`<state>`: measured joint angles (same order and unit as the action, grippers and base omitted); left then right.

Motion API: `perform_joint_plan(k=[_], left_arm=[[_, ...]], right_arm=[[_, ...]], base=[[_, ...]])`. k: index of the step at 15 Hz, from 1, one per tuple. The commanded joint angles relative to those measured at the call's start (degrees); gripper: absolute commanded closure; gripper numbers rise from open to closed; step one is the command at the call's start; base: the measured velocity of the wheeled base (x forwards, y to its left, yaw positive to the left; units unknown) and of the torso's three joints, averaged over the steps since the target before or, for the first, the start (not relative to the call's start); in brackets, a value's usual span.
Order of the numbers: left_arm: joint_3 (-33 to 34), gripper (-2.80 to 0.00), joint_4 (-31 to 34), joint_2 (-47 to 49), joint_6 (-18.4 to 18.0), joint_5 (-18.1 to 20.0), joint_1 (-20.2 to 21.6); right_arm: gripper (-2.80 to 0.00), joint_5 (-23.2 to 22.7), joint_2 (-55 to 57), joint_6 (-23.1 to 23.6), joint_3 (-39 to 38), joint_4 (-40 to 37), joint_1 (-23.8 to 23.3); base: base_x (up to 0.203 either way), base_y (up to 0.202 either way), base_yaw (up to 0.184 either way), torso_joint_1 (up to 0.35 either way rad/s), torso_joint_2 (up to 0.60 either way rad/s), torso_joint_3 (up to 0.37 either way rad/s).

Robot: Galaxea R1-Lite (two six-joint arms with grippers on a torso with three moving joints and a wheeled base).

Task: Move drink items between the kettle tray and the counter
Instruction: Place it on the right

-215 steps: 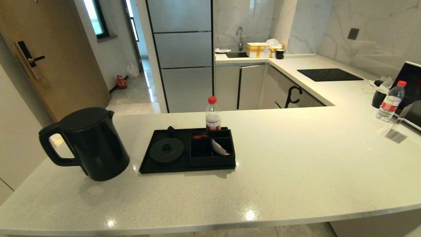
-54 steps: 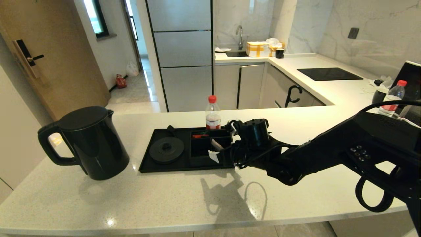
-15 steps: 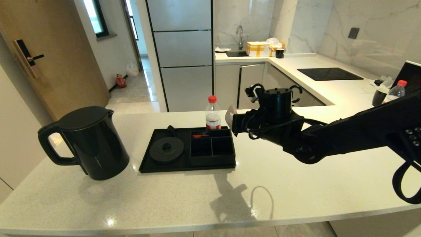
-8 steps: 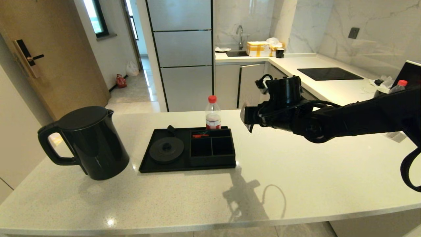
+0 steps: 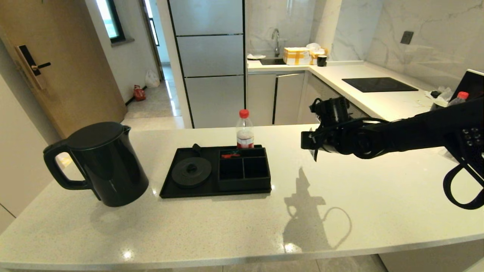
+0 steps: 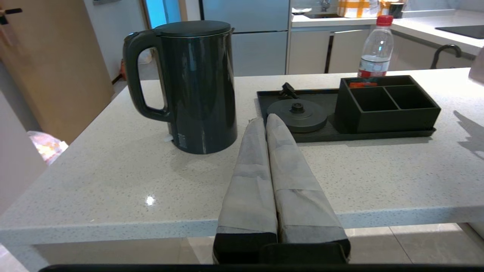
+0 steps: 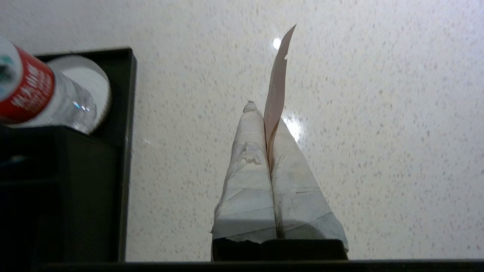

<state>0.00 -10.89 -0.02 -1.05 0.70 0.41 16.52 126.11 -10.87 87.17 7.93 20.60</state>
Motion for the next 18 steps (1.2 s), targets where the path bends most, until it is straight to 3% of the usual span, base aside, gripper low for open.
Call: perform_joint_plan(k=[1,4,8,9,10,18], left_arm=[[2.29,0.00,-0.10,-0.06,-0.01,0.00,0.02],[2.29,0.00,-0.10,-0.06,-0.01,0.00,0.02],[2.29,0.00,-0.10,-0.03,-0.01,0.00,0.08],[2.29,0.00,-0.10,0.01,-0.01,0.00,0.04],[2.29,0.00,-0.10,-0.06,-0.01,0.00,0.02],[2.29,0.00,-0.10,0.02,-0.01,0.00,0.09]], right_arm=[[0.00,0.16,0.80,-0.99,-2.29,-0.67,-0.31],[0.00,0.13,1.93,-6.14,-7.69,-1.10,-0.25],[0.00,-0.08,-0.16,-8.47,-10.97,-1.29,-0.74],[-0.43,-0.02,-0.25,-8.47,-11.79,-1.12,-0.74],[-2.80,0.00,-0.23,-8.93,-11.67,-1.05,-0.95],[-2.80,-0.31,-4.74,-10.37,-13.92,-1.93,-1.69]], base=[[0.000,0.000,0.000,0.000,0.00,0.000],[0.000,0.000,0.000,0.000,0.00,0.000],[0.000,0.000,0.000,0.000,0.00,0.000],[0.000,0.000,0.000,0.000,0.00,0.000],[0.000,0.000,0.000,0.000,0.00,0.000],[0.000,0.000,0.000,0.000,0.00,0.000]])
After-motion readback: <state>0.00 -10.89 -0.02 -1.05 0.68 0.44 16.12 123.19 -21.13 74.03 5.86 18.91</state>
